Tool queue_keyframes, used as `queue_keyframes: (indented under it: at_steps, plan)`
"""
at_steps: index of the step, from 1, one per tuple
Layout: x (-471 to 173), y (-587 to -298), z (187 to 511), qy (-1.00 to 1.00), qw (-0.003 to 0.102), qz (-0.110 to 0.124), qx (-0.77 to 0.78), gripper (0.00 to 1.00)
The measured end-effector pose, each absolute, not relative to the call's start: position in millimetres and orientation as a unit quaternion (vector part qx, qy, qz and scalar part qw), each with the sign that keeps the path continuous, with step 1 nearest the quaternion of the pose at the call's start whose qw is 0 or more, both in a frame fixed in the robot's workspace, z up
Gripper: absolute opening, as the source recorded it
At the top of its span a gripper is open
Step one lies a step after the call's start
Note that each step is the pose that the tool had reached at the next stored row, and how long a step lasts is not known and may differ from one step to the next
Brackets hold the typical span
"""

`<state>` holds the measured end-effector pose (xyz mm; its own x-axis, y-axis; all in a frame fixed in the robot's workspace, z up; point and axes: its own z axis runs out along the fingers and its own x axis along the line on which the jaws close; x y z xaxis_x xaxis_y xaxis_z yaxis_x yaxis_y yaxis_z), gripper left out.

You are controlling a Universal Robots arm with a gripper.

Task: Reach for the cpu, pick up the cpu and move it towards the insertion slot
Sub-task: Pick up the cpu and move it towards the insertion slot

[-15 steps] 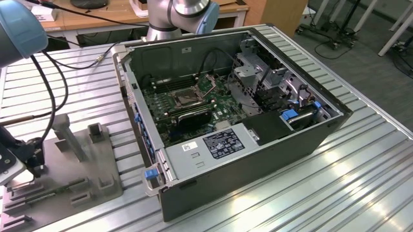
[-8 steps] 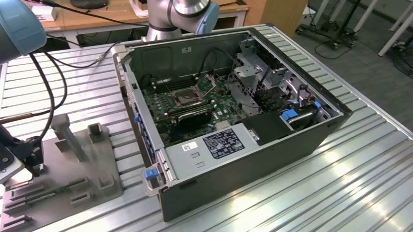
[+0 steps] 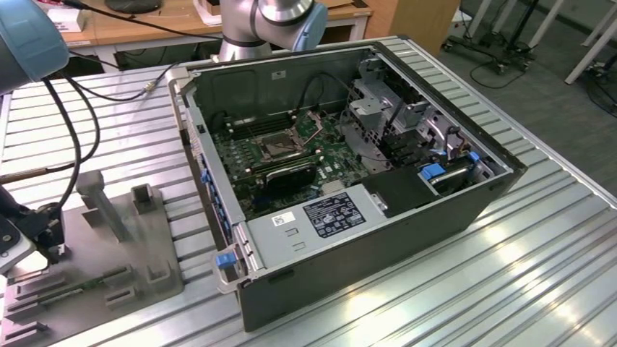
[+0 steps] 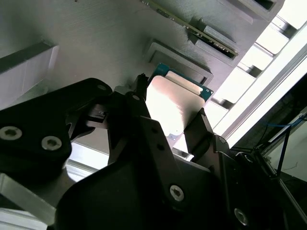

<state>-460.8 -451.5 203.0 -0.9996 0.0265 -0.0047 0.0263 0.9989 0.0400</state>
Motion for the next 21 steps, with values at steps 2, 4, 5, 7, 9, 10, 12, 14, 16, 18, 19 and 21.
queue_keyframes:
  at_steps: [2,4,5,7,9,10,12,14,16,18,19,21]
  plan:
    - [-460.8,-451.5,203.7,1.0,0.003,0.02,0.013,0.55]
    - [-460.8,-451.5,204.3,1.0,0.003,0.02,0.013,0.55]
    - [-460.7,-451.5,204.5,1.0,0.003,0.019,0.013,0.55]
    - [-460.8,-451.5,205.2,1.0,0.003,0.018,0.013,0.55]
    - [-460.8,-451.5,205.7,1.0,0.003,0.018,0.013,0.55]
    - [-460.8,-451.5,206.3,1.0,0.003,0.018,0.013,0.55]
    - [-460.8,-451.5,207.7,1.0,0.003,0.017,0.013,0.55]
    - [-460.8,-451.5,208.8,1.0,0.003,0.018,0.013,0.55]
    - [-460.8,-451.5,209.7,1.0,0.003,0.017,0.013,0.55]
    - [-460.8,-451.5,210.6,1.0,0.003,0.017,0.013,0.55]
    - [-460.8,-451.5,211.1,1.0,0.003,0.017,0.013,0.55]
    - [-460.8,-451.5,212.3,1.0,0.003,0.017,0.013,0.55]
